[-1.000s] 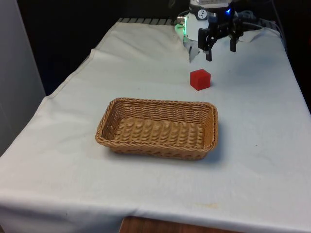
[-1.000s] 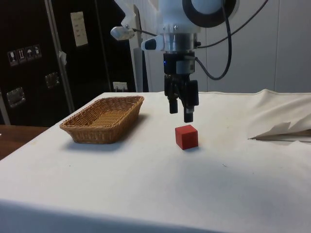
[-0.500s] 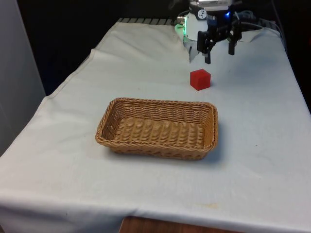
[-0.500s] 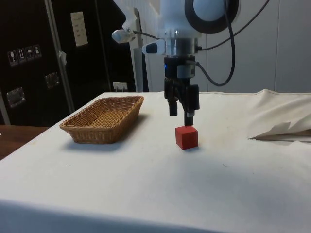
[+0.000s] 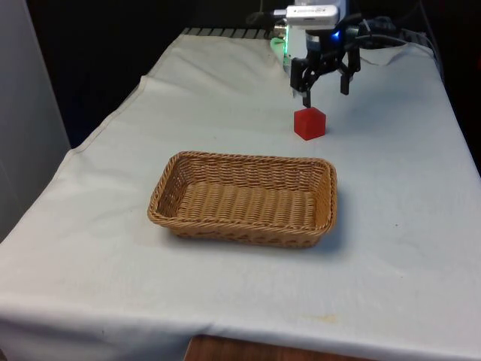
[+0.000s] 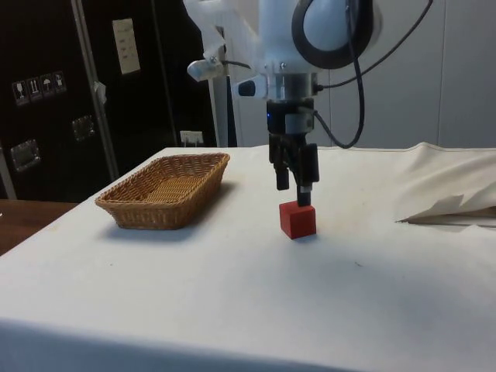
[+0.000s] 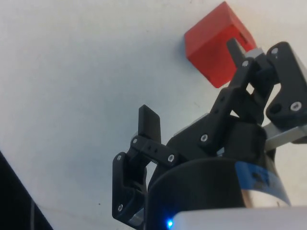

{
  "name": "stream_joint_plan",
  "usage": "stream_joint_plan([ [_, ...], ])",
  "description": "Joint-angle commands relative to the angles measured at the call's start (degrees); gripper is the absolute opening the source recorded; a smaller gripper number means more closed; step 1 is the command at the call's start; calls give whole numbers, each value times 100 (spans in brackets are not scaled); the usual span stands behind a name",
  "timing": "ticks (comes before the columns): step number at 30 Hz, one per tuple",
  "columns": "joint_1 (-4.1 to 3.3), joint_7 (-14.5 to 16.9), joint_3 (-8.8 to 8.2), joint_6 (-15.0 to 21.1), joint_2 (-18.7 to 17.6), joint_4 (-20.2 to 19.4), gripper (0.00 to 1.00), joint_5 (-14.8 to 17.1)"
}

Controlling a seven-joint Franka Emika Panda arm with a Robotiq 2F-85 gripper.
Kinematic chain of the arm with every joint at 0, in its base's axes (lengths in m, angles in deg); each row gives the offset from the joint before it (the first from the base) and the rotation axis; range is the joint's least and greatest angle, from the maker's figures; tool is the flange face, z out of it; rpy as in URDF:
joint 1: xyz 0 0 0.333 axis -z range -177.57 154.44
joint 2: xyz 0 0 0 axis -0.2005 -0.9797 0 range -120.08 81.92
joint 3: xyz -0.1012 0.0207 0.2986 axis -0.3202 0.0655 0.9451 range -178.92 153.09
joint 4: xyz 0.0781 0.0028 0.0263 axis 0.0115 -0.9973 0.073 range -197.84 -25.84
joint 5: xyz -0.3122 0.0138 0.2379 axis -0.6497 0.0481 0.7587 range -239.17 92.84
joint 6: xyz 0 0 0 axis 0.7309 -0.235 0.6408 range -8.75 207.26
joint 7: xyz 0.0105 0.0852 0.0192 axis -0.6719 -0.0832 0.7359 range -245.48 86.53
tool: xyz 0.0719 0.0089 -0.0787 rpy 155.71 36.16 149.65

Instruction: Pick up the cube and place it into the basket.

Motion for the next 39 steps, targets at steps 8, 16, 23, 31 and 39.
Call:
stream_joint_plan([
  [8,11,11,-120,189,-195,11,100,40],
  [16,6,-6,-138,241,-258,11,100,29],
  [23,-6,11,-120,332,-355,23,100,57],
  [31,0,29,-97,539,-590,63,100,80],
  [39,0,-11,-120,688,-819,97,100,6],
])
